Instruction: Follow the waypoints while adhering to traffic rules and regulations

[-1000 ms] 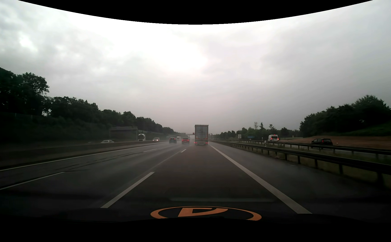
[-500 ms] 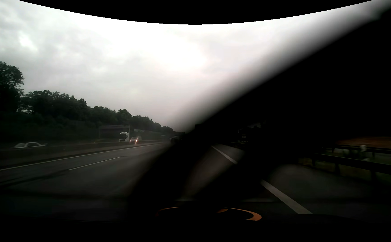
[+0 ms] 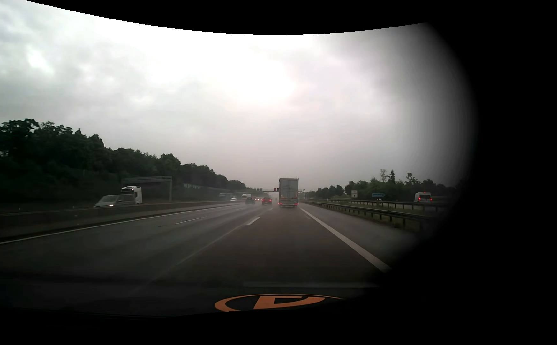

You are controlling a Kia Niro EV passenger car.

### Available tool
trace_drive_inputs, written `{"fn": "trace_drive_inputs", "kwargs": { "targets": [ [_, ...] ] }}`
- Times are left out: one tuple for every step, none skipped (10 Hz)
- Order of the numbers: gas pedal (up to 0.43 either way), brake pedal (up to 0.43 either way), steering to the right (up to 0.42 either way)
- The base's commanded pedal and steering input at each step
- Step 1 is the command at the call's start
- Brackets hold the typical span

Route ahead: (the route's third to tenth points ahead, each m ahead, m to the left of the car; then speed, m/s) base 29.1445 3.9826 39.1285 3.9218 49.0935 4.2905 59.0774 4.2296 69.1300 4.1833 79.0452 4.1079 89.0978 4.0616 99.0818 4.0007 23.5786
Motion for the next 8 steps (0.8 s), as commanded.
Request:
{"fn": "trace_drive_inputs", "kwargs": {
  "targets": [
    [0.130, 0.000, -0.002],
    [0.130, 0.000, -0.002],
    [0.130, 0.000, -0.002],
    [0.138, 0.000, -0.002],
    [0.150, 0.000, -0.002],
    [0.157, 0.000, -0.001],
    [0.157, 0.000, 0.000],
    [0.157, 0.000, 0.000]
  ]
}}
